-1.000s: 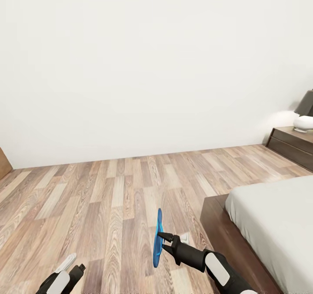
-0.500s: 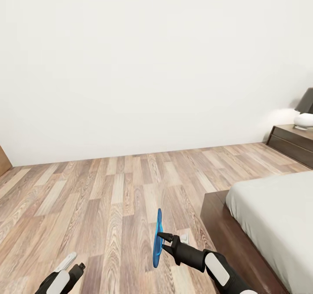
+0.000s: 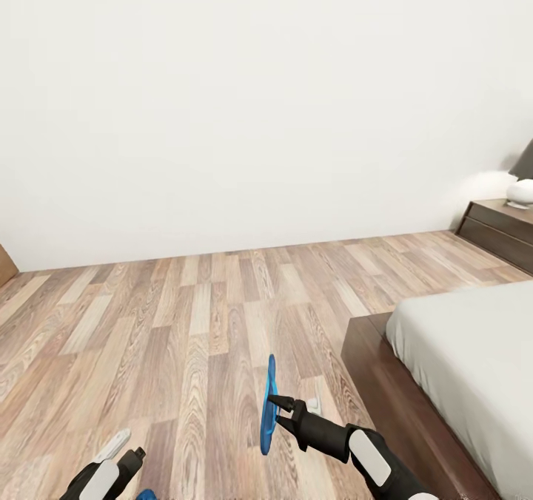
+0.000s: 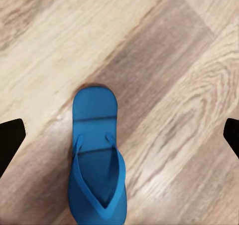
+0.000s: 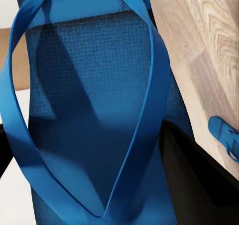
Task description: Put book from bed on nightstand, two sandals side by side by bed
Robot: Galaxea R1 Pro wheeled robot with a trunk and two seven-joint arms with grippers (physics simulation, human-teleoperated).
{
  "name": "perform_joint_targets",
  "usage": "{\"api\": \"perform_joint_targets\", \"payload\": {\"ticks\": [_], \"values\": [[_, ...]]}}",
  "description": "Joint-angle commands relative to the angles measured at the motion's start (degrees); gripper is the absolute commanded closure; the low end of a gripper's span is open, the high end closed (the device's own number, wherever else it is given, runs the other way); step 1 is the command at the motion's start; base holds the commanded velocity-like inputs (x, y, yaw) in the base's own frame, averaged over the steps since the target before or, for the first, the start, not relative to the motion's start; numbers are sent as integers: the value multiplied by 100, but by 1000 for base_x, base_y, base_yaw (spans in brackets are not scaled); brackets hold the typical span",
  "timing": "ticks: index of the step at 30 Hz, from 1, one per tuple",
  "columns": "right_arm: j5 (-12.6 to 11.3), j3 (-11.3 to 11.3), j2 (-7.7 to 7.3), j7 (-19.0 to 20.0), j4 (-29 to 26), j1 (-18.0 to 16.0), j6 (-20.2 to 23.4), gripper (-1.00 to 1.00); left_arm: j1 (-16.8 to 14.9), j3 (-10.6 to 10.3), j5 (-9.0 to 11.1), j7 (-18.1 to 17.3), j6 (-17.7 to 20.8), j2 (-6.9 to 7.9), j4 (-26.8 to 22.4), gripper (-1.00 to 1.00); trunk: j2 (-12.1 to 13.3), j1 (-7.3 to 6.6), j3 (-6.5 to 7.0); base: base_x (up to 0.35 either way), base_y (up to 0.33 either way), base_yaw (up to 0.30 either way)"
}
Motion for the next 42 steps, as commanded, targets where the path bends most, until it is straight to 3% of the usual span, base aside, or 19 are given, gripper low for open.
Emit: {"api": "perform_joint_targets", "payload": {"ticks": [1,13,21,23,27,30,42], "values": [[-44,7,-2,-8,-1,-4,33,100,-1,8,55,31,26,-1,-14,-100,-4,1,-28,0,0,0],[-44,7,-2,-8,4,-4,33,100,-6,-3,46,28,25,-12,-48,-100,-20,32,-294,0,0,0],[-44,7,-2,-15,5,-4,33,100,-39,-60,19,62,79,-113,-395,-100,-31,53,-471,0,0,0],[-44,7,-2,-14,3,-4,33,100,-105,-93,13,67,254,-129,-411,-100,-33,58,-515,0,0,0],[-44,7,-2,-10,-1,-4,33,100,-222,-111,17,21,1203,-132,-462,-100,-39,68,-604,0,0,0],[-44,7,-2,-5,-3,-4,33,100,-243,-114,22,26,1559,-129,-651,-100,-43,76,-670,0,0,0],[-44,7,-4,5,-3,-4,33,100,-251,-89,55,51,1769,-98,-743,-100,-59,107,-936,0,0,0]]}}
